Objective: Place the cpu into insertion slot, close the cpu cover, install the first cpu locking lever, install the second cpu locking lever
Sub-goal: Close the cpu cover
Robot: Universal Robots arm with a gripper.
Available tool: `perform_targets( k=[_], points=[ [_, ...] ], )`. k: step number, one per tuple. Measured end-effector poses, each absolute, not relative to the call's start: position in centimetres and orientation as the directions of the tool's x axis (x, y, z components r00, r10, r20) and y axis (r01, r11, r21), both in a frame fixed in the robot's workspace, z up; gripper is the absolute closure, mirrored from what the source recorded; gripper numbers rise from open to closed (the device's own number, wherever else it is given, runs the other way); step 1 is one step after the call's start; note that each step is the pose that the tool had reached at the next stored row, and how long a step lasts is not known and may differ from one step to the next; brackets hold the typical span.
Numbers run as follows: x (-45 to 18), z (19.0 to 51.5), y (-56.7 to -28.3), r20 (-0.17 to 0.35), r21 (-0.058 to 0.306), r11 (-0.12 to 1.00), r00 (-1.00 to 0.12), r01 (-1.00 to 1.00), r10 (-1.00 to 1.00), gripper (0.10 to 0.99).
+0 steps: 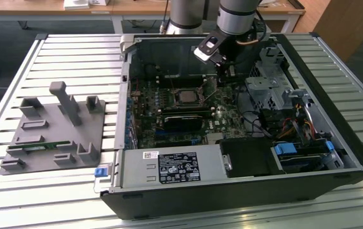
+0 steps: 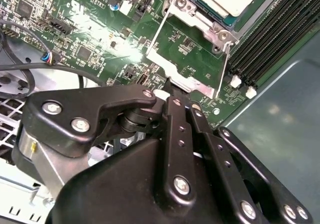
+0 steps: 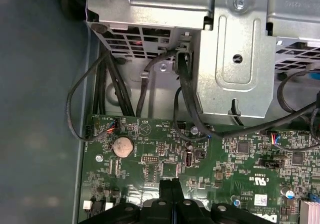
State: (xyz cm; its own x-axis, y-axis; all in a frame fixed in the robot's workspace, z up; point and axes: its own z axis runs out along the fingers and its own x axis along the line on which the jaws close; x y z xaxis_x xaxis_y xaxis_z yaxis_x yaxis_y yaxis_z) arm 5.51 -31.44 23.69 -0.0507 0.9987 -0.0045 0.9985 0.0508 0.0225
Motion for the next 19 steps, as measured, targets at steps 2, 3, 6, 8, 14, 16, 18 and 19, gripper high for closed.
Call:
perform_targets(
  k=[2, 3, 6, 8, 14, 16, 18, 19],
  points=[
    [5.43, 23.69, -31.44, -0.004, 0.022, 0.051, -0.051, 0.998, 0.999, 0.980],
    [5.38, 23.68, -31.44, -0.004, 0.022, 0.051, -0.051, 0.998, 0.999, 0.980],
    [5.26, 23.69, -31.44, -0.004, 0.022, 0.051, -0.051, 0.998, 0.999, 0.980],
    [5.00, 23.68, -31.44, -0.004, 0.022, 0.051, -0.051, 0.998, 0.999, 0.980],
    [4.72, 23.61, -31.44, -0.004, 0.023, 0.051, -0.051, 0.998, 0.999, 0.980],
    [4.63, 23.61, -31.44, -0.004, 0.022, 0.051, -0.051, 0.998, 0.999, 0.980],
    [4.55, 23.61, -31.44, -0.004, 0.022, 0.051, -0.051, 0.998, 0.999, 0.980],
    [4.51, 23.60, -31.44, -0.004, 0.022, 0.051, -0.051, 0.998, 0.999, 0.980]
  ],
)
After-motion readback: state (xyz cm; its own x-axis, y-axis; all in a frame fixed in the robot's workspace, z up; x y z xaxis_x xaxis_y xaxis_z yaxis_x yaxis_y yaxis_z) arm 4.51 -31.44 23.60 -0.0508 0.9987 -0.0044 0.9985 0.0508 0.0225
